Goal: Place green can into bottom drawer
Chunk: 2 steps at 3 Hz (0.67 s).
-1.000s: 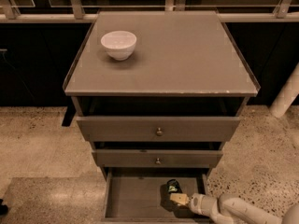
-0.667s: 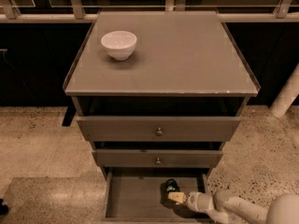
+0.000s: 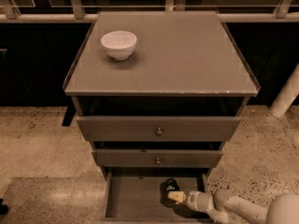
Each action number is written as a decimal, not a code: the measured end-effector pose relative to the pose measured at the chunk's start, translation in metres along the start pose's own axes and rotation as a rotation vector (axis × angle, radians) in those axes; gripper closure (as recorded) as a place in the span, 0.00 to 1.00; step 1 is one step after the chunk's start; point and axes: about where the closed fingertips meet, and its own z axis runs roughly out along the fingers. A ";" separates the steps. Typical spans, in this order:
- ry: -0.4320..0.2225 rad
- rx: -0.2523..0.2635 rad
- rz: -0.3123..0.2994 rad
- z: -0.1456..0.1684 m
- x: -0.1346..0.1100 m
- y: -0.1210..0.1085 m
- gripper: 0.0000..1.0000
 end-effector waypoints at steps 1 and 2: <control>0.000 0.000 0.000 0.000 0.000 0.000 0.35; 0.000 0.000 0.000 0.000 0.000 0.000 0.12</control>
Offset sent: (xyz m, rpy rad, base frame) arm 0.0000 0.0000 0.0000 0.0000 0.0000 0.0000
